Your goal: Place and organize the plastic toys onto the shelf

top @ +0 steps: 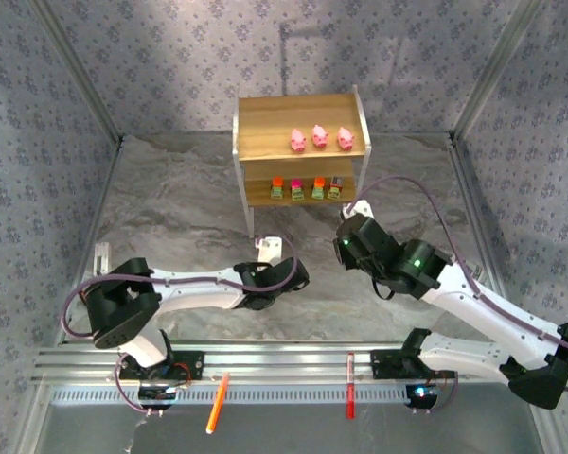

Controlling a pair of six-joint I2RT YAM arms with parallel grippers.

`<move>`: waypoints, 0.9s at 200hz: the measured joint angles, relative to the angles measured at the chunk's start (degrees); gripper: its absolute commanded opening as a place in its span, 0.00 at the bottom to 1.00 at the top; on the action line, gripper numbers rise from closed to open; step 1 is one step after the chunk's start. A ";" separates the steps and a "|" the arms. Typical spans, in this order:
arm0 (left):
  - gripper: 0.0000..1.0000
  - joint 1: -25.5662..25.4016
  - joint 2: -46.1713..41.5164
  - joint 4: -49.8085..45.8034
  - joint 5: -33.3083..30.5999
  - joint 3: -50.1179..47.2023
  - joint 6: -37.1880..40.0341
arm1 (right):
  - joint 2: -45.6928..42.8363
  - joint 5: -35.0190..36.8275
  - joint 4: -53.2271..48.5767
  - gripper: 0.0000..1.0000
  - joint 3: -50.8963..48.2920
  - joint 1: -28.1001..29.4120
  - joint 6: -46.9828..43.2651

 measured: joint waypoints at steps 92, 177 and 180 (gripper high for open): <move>0.74 1.27 6.32 -1.51 0.04 3.69 -2.75 | -2.67 -2.08 0.52 0.40 -4.59 -2.10 0.98; 0.67 2.34 8.55 -2.01 0.07 4.90 -5.18 | -4.24 -3.91 1.22 0.39 -5.99 -4.59 0.92; 0.67 2.43 8.68 -2.03 0.04 4.92 -5.33 | -4.31 -4.02 1.22 0.39 -6.03 -4.63 0.92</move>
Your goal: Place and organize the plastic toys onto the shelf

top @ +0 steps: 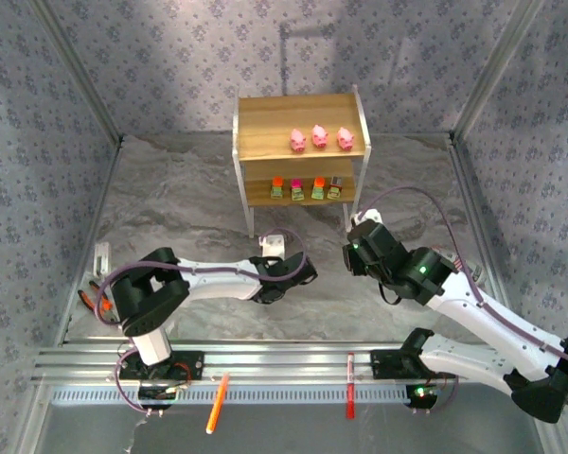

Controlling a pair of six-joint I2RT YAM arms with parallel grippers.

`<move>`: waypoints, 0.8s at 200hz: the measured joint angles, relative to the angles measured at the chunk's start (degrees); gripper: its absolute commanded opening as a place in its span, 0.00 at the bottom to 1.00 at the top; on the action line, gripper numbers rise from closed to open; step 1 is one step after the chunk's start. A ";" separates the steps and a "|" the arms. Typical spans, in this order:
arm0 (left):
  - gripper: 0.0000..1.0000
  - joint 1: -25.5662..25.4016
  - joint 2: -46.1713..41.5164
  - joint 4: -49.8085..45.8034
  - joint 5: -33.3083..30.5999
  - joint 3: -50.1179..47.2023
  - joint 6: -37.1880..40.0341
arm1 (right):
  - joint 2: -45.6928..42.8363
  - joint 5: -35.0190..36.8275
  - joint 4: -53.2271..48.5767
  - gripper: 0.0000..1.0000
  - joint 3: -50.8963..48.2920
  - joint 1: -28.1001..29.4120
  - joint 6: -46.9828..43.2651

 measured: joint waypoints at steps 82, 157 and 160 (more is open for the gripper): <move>0.61 1.75 4.02 0.09 1.42 2.08 -0.63 | -0.90 -1.05 0.28 0.38 -0.76 -1.20 -0.22; 0.53 2.38 4.66 0.94 2.21 2.91 -0.63 | -0.90 -1.84 0.42 0.37 -0.92 -1.79 -0.61; 0.53 2.40 4.66 0.94 2.23 2.91 -0.61 | -0.90 -1.88 0.42 0.37 -0.92 -1.79 -0.61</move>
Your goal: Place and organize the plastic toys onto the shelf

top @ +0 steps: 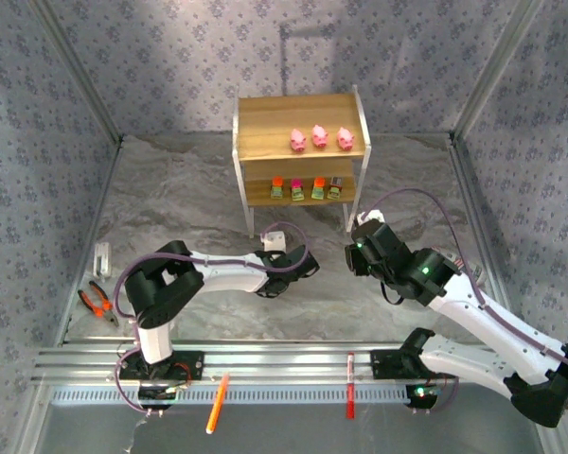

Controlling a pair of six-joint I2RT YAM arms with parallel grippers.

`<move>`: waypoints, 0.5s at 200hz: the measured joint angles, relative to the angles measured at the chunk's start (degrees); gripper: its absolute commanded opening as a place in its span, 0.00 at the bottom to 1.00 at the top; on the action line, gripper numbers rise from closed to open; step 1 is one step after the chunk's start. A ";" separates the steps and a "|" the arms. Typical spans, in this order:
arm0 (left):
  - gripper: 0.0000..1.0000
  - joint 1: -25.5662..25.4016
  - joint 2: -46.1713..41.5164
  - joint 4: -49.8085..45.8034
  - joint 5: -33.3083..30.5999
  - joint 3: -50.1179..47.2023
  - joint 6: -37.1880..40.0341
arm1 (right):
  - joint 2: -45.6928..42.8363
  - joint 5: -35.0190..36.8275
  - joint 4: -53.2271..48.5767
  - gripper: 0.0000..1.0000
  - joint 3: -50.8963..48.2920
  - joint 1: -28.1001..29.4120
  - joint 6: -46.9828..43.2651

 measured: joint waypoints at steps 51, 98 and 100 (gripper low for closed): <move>0.48 0.22 0.37 0.02 0.68 0.02 -0.04 | 0.00 -0.02 0.00 0.37 0.00 -0.24 -0.04; 0.42 0.24 1.22 -0.02 1.38 0.46 -0.26 | 0.00 -0.02 0.00 0.36 0.00 -0.37 -0.04; 0.41 0.24 1.22 -0.02 1.44 0.48 -0.37 | 0.00 -0.02 0.00 0.36 0.00 -0.37 -0.04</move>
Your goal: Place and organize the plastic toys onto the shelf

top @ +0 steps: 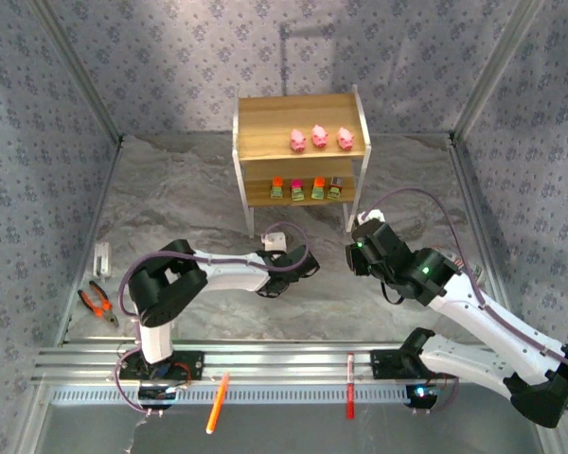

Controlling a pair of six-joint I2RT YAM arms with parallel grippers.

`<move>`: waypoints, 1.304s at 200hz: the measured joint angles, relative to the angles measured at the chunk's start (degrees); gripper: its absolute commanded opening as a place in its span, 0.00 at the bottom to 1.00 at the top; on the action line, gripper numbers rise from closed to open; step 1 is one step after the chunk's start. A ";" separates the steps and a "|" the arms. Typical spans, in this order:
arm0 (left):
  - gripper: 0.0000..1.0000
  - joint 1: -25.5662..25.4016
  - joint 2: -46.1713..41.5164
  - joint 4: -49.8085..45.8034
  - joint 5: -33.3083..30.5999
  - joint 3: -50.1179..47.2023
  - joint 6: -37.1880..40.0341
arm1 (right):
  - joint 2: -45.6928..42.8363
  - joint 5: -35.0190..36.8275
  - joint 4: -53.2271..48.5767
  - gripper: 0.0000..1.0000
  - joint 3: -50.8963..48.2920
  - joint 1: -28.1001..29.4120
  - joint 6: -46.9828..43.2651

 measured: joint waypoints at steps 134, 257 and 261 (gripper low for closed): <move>0.28 0.20 -0.04 -0.22 -0.07 0.28 0.61 | -0.02 0.00 0.00 0.35 0.00 -0.15 0.00; 0.27 -5.09 -13.92 -9.40 -3.82 0.85 5.20 | 0.00 -2.01 2.51 0.35 -3.26 -0.22 0.02; 0.27 -5.11 -14.45 -9.77 -3.89 0.85 5.38 | 0.02 -2.10 2.69 0.35 -3.32 -0.24 0.02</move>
